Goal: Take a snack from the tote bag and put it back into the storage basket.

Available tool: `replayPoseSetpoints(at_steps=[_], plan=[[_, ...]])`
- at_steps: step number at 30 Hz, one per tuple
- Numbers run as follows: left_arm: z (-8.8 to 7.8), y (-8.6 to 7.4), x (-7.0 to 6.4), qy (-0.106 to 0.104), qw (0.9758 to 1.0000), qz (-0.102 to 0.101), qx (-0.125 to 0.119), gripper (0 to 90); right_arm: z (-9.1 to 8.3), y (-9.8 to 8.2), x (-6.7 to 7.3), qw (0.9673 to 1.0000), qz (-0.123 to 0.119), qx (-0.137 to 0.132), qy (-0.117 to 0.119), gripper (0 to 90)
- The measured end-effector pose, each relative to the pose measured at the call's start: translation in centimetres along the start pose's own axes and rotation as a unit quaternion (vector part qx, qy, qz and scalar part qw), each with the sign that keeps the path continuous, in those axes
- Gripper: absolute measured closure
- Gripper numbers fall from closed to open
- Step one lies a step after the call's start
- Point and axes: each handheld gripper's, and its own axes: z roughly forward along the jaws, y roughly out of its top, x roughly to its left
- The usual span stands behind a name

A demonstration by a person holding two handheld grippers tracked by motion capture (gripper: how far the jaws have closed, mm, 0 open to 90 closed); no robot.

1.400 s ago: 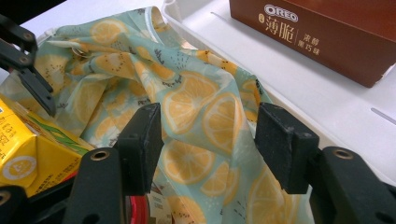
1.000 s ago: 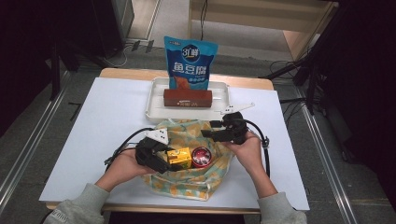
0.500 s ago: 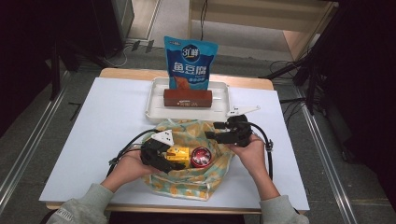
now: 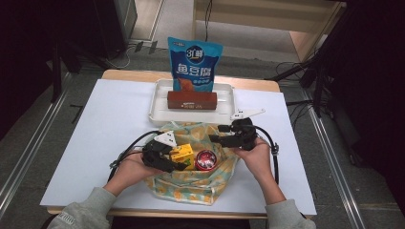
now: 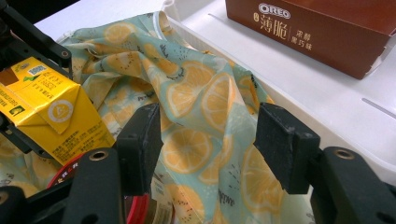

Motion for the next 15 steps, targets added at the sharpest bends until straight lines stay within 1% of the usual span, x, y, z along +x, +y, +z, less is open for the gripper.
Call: replayPoseSetpoints(at_steps=[2,4,8,9,11,13,15], plan=[[-0.1,0.0,0.1,0.003,1.0000,-0.005,0.000,54.9,0.0,0.0,0.0,1.0000,-0.001,0.000,0.000,41.7],[-0.3,0.0,0.2,0.002,0.9999,-0.011,0.002,54.9,0.0,0.0,0.1,1.0000,-0.001,-0.002,0.001,41.8],[-0.5,0.1,0.2,0.004,0.9999,-0.015,0.002,55.0,0.0,0.0,0.1,1.0000,-0.002,0.001,0.001,41.8],[-0.6,0.1,0.2,0.003,0.9999,-0.014,0.000,55.0,0.0,0.0,0.1,1.0000,-0.003,0.002,0.001,42.1],[-0.8,0.2,0.3,0.005,0.9998,-0.019,0.001,54.9,0.0,-0.1,0.1,0.9999,-0.010,0.001,-0.003,42.4],[-1.0,0.3,0.4,0.006,0.9997,-0.025,0.001,54.9,0.0,-0.1,0.2,0.9999,-0.011,0.000,-0.003,42.3],[-1.2,0.3,0.5,0.004,0.9996,-0.027,-0.004,54.9,0.0,-0.1,0.2,0.9999,-0.014,0.001,-0.002,42.3]])
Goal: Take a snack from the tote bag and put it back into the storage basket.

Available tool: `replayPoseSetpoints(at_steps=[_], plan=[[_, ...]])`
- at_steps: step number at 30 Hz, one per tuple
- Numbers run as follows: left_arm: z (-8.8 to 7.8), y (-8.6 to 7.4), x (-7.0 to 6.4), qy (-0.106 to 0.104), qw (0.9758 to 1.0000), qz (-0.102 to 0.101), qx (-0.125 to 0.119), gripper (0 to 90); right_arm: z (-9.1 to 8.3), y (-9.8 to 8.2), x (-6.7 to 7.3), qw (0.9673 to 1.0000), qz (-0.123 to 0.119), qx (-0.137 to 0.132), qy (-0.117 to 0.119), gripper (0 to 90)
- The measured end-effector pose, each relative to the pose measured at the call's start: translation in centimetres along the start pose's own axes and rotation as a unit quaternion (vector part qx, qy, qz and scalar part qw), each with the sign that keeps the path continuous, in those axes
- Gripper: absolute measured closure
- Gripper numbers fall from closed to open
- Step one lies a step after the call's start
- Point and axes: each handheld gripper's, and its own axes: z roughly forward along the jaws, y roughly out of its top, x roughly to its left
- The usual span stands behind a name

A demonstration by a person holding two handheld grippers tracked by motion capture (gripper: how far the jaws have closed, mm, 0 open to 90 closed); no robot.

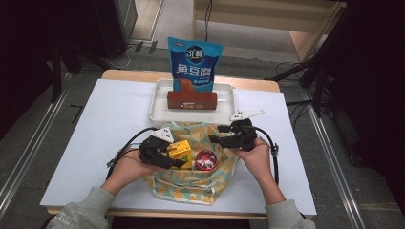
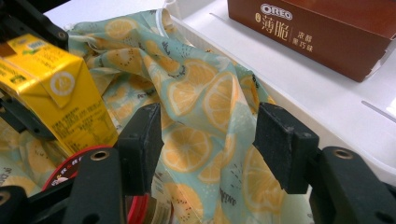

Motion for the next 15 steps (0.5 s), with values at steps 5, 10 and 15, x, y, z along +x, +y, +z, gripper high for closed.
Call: replayPoseSetpoints(at_steps=[5,10,15], plan=[[-1.0,0.1,0.2,-0.002,0.9999,-0.012,-0.011,54.9,0.0,-0.2,0.2,1.0000,-0.004,0.004,-0.001,42.3],[-1.8,0.4,0.3,0.002,0.9998,-0.016,-0.014,54.9,-0.1,-0.3,0.3,1.0000,-0.004,0.005,-0.001,42.1],[-2.3,0.6,0.5,-0.001,0.9996,-0.021,-0.016,54.9,-0.2,-0.4,0.4,1.0000,-0.008,0.004,0.000,42.1]])
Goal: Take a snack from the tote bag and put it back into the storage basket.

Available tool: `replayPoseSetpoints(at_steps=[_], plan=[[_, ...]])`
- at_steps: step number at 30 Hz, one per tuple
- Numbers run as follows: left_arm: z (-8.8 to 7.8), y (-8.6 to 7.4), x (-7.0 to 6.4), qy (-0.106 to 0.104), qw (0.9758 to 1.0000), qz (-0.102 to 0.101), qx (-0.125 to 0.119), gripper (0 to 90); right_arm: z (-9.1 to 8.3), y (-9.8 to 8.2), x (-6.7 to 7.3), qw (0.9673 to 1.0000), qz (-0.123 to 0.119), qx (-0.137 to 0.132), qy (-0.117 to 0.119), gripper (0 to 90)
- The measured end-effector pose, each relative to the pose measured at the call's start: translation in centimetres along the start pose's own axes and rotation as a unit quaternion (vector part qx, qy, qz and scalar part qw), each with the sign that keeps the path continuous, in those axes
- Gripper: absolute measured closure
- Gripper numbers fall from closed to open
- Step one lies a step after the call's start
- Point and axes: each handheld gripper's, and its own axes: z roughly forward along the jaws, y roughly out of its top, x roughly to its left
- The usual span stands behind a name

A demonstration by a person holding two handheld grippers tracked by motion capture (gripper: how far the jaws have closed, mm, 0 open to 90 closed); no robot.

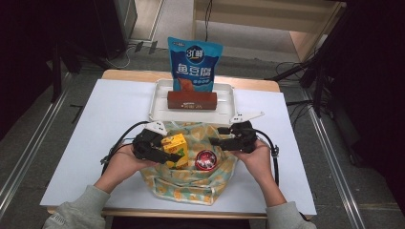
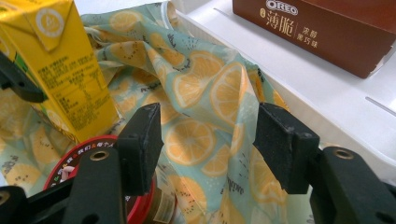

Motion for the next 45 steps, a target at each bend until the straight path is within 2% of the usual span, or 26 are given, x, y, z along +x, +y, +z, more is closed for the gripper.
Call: replayPoseSetpoints(at_steps=[4,12,16,24,45], plan=[[-0.3,0.2,0.1,-0.001,0.9999,-0.013,0.004,54.9,-0.2,0.0,0.1,1.0000,-0.002,0.001,0.000,41.9],[-1.3,0.5,0.5,0.005,0.9999,-0.013,-0.004,54.9,-0.3,-0.1,0.3,1.0000,-0.005,0.001,0.002,41.6],[-1.9,0.9,0.7,0.014,0.9997,-0.021,-0.008,55.0,-0.4,-0.1,0.4,1.0000,-0.005,0.001,0.003,41.6],[-3.0,1.4,1.1,0.024,0.9994,-0.024,-0.013,55.0,-0.4,-0.2,0.6,0.9999,-0.007,0.003,0.007,41.5],[-5.7,2.5,2.2,0.040,0.9979,-0.039,-0.031,55.2,-0.2,-0.3,0.9,0.9997,-0.013,0.006,0.017,41.2]])
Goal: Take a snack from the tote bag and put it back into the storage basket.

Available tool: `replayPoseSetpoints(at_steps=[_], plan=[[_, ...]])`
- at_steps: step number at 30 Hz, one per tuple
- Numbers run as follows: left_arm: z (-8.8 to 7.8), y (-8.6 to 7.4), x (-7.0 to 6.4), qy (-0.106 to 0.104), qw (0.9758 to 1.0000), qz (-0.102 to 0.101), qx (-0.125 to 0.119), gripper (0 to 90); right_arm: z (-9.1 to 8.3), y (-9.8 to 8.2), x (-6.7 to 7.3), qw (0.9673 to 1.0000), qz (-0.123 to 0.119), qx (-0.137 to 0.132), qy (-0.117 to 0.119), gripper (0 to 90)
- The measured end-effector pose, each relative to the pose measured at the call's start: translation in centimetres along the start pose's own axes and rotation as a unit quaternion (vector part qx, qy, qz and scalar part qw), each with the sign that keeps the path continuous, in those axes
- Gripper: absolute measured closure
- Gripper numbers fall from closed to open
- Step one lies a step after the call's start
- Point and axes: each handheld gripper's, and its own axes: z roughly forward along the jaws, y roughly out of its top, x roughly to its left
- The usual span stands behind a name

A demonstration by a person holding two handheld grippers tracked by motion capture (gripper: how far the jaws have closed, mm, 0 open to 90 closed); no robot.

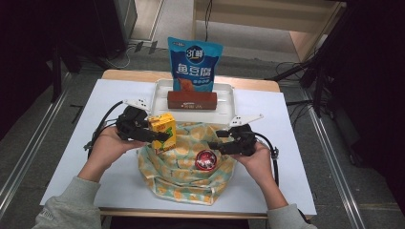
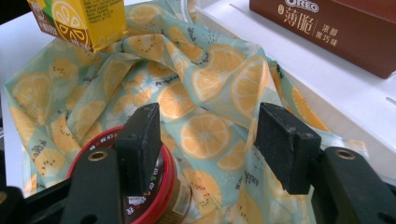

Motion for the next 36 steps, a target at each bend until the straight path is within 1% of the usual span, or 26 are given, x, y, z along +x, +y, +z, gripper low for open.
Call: replayPoseSetpoints(at_steps=[1,5,8,10,17,20,23,27,29,36], plan=[[-0.1,0.1,0.0,0.001,1.0000,0.001,0.001,55.2,0.0,0.0,0.0,1.0000,0.001,0.001,0.000,41.2],[-0.5,0.3,0.2,0.003,1.0000,-0.002,-0.007,55.3,0.0,0.0,0.1,1.0000,0.000,0.001,0.000,41.1],[-0.8,0.5,0.4,0.005,1.0000,0.001,-0.007,55.3,0.1,0.0,0.1,1.0000,-0.002,0.002,0.002,41.2],[-0.9,0.5,0.5,0.006,0.9999,-0.003,-0.011,55.3,0.1,0.0,0.2,1.0000,-0.002,0.003,0.002,41.1],[-1.4,0.9,1.6,0.014,0.9998,-0.007,-0.014,55.3,0.2,0.0,0.2,1.0000,-0.005,0.004,0.004,41.1],[-1.4,1.0,2.1,0.014,0.9997,-0.010,-0.016,55.3,0.3,0.0,0.3,1.0000,-0.005,0.004,0.005,41.1],[-1.4,1.2,2.6,0.019,0.9997,-0.009,-0.014,55.4,0.3,0.0,0.3,1.0000,-0.004,0.005,0.006,41.2],[-1.4,1.4,3.1,0.019,0.9995,-0.015,-0.020,55.4,0.3,-0.1,0.4,1.0000,-0.004,0.006,0.006,41.1],[-1.3,1.6,3.3,0.025,0.9994,-0.013,-0.020,55.4,0.3,-0.1,0.4,1.0000,-0.005,0.004,0.007,41.0],[-1.5,2.3,4.0,0.030,0.9991,-0.014,-0.026,55.4,0.0,-0.1,0.6,1.0000,-0.003,0.002,0.005,41.0]])
